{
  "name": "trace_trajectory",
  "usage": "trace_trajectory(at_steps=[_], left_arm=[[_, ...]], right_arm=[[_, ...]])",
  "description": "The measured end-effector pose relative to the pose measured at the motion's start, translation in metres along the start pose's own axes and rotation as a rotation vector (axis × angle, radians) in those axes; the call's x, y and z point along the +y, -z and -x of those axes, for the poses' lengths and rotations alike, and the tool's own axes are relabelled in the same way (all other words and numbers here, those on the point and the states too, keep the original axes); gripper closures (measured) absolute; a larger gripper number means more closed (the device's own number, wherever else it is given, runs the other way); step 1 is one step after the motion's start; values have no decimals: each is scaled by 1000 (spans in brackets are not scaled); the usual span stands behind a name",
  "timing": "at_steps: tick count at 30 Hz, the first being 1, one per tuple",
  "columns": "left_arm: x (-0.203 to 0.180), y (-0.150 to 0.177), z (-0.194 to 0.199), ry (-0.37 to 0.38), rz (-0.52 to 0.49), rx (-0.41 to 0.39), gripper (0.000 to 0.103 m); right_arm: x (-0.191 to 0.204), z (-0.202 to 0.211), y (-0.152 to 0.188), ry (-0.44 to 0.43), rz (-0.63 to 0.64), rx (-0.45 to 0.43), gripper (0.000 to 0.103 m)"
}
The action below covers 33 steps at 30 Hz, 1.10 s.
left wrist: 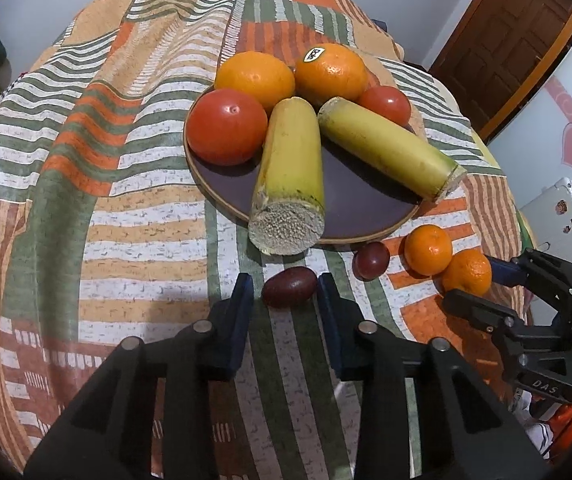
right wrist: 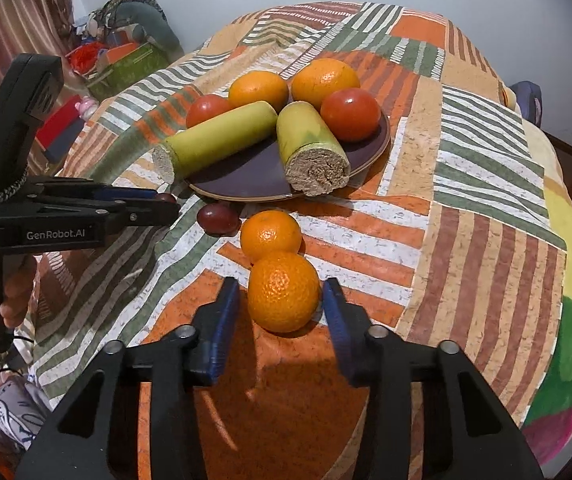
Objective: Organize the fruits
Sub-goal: 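Grasp a small mandarin with the right tool while the left tool reaches a date, then place the mandarin on the plate with the right tool while the left tool places the date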
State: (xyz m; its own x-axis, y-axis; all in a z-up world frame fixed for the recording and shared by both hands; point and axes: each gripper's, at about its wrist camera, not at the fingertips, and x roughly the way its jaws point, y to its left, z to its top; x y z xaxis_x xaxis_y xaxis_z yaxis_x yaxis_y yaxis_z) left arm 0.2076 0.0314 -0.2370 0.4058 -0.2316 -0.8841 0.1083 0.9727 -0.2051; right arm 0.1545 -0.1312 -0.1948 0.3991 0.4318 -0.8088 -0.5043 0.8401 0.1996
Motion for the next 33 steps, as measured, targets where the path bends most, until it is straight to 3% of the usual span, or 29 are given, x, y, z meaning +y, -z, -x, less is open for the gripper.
trace_trajectory(at_steps=[5,16,33], left_arm=[[0,0,0,10,1,-5,76],[-12,-1,26,9,-43,-56,76],[-34,-42,51,31,-87,-166,76]], right_arm=[[-1,1,0,-10,-9,-5,71],[-5,20,-10,4,-4,-58,71],[-13,43,-54,33,7,-194,71]])
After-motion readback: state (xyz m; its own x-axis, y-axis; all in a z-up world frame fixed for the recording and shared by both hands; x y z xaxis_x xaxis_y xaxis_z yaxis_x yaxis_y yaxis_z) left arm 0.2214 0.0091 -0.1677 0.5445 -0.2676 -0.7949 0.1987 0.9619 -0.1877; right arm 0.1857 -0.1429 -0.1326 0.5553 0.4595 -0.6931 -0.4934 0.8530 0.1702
